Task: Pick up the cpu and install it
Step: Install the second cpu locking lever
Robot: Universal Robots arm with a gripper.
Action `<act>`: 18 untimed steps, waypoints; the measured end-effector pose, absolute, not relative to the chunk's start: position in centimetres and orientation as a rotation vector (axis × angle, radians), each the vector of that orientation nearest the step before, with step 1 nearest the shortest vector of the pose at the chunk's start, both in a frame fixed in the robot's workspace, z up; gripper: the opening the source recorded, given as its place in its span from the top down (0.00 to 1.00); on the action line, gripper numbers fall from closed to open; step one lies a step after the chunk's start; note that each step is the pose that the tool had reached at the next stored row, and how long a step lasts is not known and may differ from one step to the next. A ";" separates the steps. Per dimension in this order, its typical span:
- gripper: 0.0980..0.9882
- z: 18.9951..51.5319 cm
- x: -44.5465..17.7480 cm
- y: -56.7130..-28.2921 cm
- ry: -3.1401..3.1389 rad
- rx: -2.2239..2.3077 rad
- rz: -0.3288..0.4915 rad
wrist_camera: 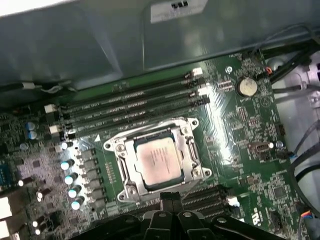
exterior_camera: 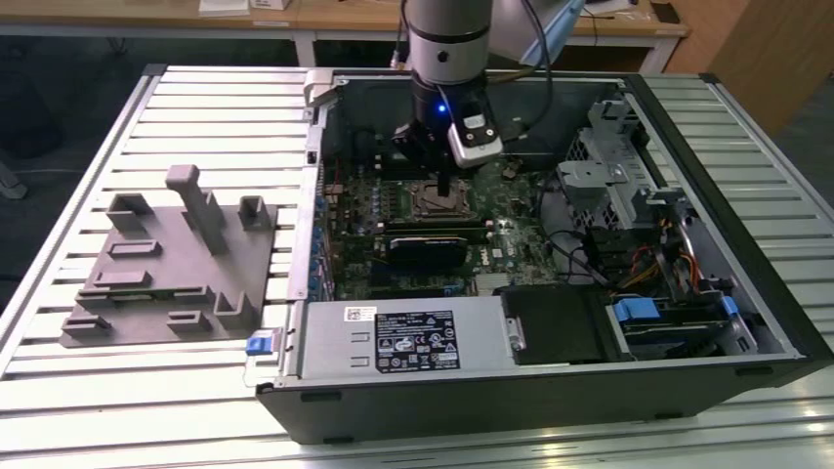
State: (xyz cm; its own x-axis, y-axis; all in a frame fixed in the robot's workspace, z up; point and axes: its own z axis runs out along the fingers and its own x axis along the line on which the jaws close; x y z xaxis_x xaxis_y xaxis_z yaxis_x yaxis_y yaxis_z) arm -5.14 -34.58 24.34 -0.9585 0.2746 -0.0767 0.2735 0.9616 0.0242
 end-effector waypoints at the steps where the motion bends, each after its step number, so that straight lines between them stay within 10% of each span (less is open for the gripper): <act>1: 0.99 24.3 -5.1 -34.8 3.033 0.424 0.020; 18: 0.99 23.7 -5.1 -36.2 3.085 0.410 0.010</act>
